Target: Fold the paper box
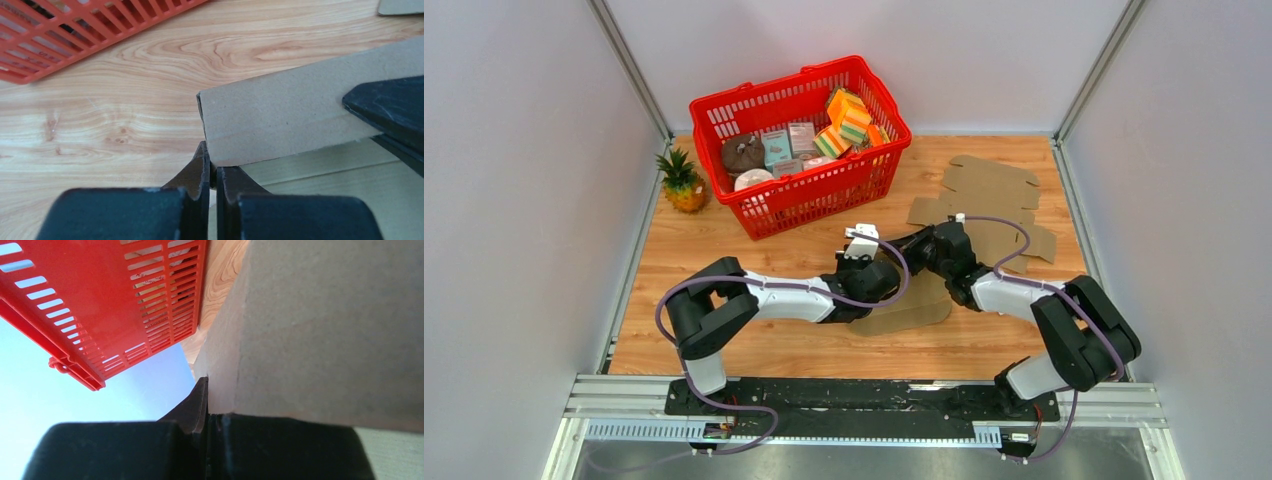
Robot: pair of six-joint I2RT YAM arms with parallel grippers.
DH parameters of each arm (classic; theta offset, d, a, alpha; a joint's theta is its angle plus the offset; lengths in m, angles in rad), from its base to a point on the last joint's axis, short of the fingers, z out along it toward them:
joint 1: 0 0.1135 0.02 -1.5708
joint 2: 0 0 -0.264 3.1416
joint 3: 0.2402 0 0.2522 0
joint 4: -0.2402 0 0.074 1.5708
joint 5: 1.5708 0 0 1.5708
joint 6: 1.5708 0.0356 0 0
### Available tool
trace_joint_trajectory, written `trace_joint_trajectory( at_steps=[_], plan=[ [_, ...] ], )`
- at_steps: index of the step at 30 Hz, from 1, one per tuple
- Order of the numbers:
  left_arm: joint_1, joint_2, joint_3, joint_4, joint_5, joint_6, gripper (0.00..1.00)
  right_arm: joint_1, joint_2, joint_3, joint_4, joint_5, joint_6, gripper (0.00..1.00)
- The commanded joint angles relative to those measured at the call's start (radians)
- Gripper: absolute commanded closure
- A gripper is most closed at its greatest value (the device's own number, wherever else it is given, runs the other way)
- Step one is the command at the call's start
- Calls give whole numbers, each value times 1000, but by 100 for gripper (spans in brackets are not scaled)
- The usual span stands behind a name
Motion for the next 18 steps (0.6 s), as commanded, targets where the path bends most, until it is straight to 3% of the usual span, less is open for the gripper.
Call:
trace_joint_trajectory(
  at_steps=[1,5,8,9,10,12,17,18],
  plan=[
    [10,52,94,-183,-121,-125,100,31,-21,-42,-79,-18,36,100],
    [28,51,74,-176,-70,-151,100,53,-74,-48,-135,9,32,100],
    [28,28,34,-84,-26,-89,98,75,-110,-33,-174,41,27,100],
    [30,23,22,-53,-15,-70,86,78,-111,-30,-174,40,30,100],
    [30,18,5,-20,-7,-50,80,80,-111,-29,-174,37,33,100],
    [30,20,2,5,-4,-42,74,83,-110,-28,-177,35,41,100],
    [30,41,28,-8,-39,-30,88,106,-105,-37,-166,28,80,100],
    [33,48,34,-48,-51,-47,97,113,-105,-36,-169,35,80,100]
  ],
)
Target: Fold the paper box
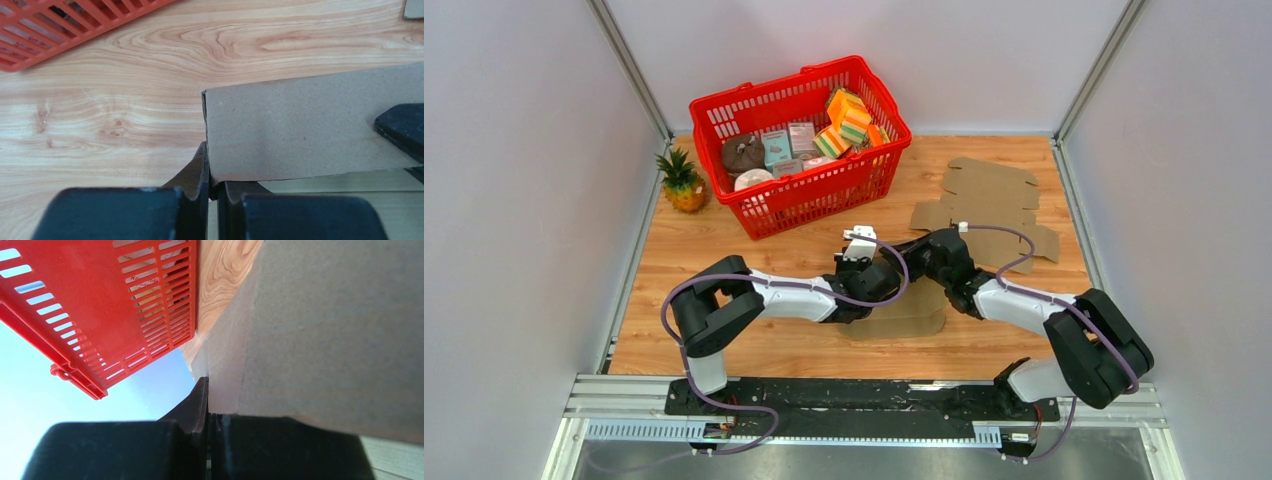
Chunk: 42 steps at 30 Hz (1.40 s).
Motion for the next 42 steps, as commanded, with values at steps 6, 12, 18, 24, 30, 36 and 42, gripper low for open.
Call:
trace_joint_trajectory(
  at_steps=[6,12,18,24,30,36,42],
  plan=[
    [33,-20,-48,43,-34,12,100,47,-32,2,-113,-61,-86,79],
    [33,-48,-114,159,20,48,100,-4,-185,187,-526,-87,-825,20],
    [33,-58,-125,155,40,37,100,-25,-346,343,-969,85,-1226,4],
    [33,-83,-140,151,44,26,100,-226,-224,484,-1024,-102,-1226,15],
    [33,-89,-140,145,46,25,100,-248,-80,554,-943,-196,-1171,35],
    [33,-98,-147,152,54,23,100,-246,3,519,-843,-263,-1111,42],
    [33,-100,-144,151,60,25,100,-275,19,459,-735,-340,-1038,48]
  ],
)
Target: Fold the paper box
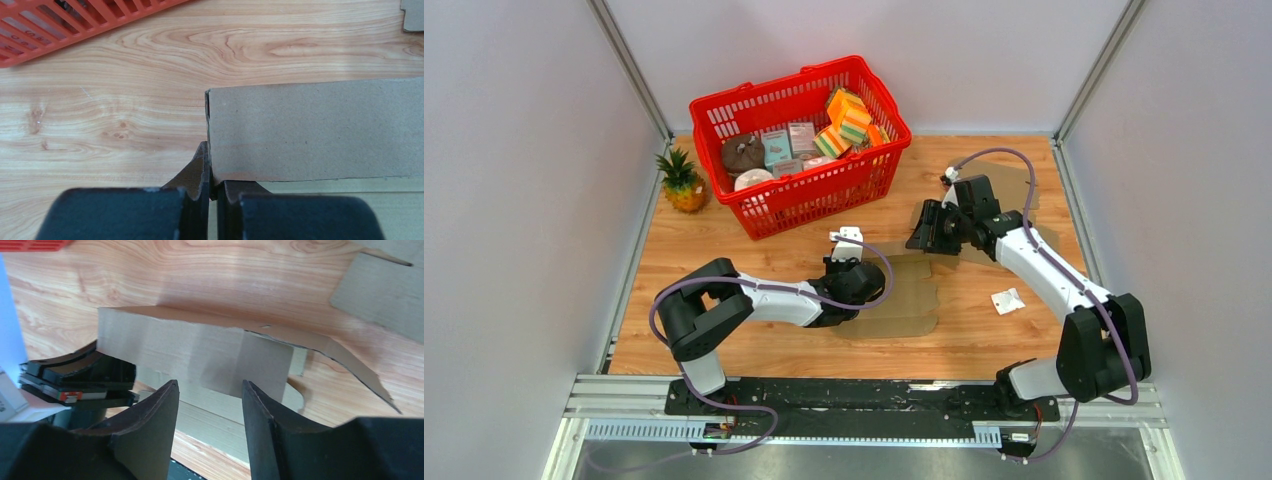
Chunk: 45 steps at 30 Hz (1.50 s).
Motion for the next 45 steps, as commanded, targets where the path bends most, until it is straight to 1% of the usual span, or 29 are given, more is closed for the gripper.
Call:
trace_joint_trajectory(
  at_steps=[1,5,9,13,16,18,19,21,23,24,27,28,29,30,32,33,35,36,38,39,41,44,45],
  plan=[
    [6,-32,-10,-18,25,0,100,-36,6,-49,168,-118,87,50],
    [6,-36,-13,-18,25,4,100,-63,22,-79,237,-177,152,53],
    [4,-39,-14,-15,30,7,100,-69,54,-80,236,-200,152,51],
    [4,-39,-14,-14,34,7,100,-75,62,-109,295,-250,193,51],
    [4,-41,-16,-14,40,5,100,-82,63,-135,338,-269,248,60],
    [6,-47,-20,-14,40,4,100,-94,53,-183,381,-279,291,62],
    [4,-48,-23,-11,42,2,100,-101,51,-201,440,-296,340,65],
    [4,-50,-31,3,46,2,100,-118,52,-252,502,-313,380,71],
    [6,-53,-28,3,50,7,100,-125,63,-275,577,-330,425,79],
    [6,-53,-28,2,50,8,100,-129,69,-284,619,-332,445,99],
    [4,-58,-34,2,51,5,100,-149,75,-353,735,-353,509,100],
    [6,-58,-34,2,51,4,100,-157,72,-362,734,-335,502,100],
    [6,-59,-36,2,53,4,100,-160,59,-356,716,-323,445,100],
    [6,-59,-37,2,53,4,100,-164,49,-346,635,-309,405,93],
    [4,-65,-40,3,48,1,100,-164,-1,-324,558,-251,325,61],
    [4,-67,-43,2,47,-3,100,-166,-24,-321,483,-234,251,43],
    [4,-67,-46,8,46,-4,100,-168,-97,-326,426,-169,189,37],
    [4,-64,-45,8,46,-3,100,-166,-124,-336,385,-143,137,36],
    [4,-64,-42,6,48,0,100,-166,-191,-375,351,-44,112,36],
    [4,-65,-40,5,48,0,100,-166,-208,-393,337,-14,107,41],
    [4,-61,-40,5,51,-6,100,-164,-245,-428,341,44,109,47],
    [4,-53,-34,2,57,-6,100,-140,-264,-478,369,154,107,75],
    [4,-50,-31,-1,59,-6,100,-128,-257,-494,399,167,112,91]
  ],
)
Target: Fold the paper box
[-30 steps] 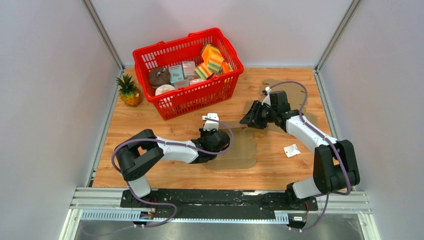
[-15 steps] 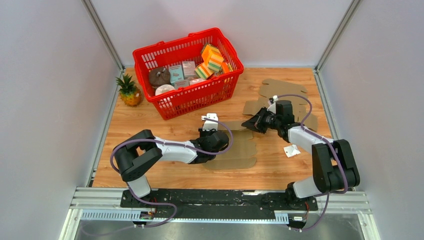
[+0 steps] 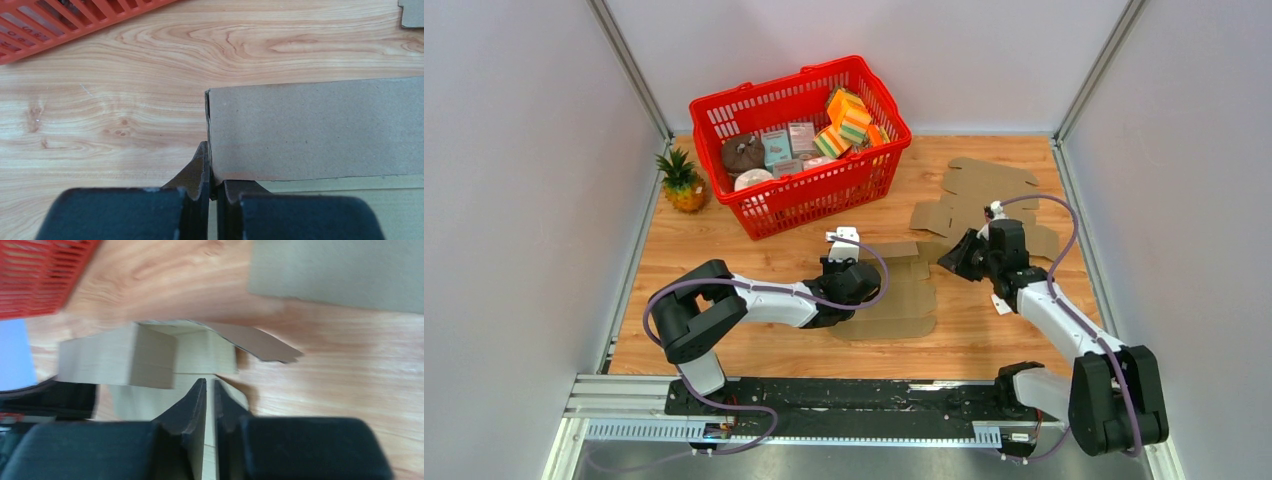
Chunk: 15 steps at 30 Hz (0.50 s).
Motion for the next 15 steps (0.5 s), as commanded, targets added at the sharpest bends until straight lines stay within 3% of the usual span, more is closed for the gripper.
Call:
trace_joint_trajectory(
  at_steps=[1,15],
  plan=[
    [2,-17,-2,-12,30,-5,100,31,3,-61,24,189,-35,98],
    [2,-20,3,-23,24,-8,100,154,262,-49,242,387,-38,100]
  ],
)
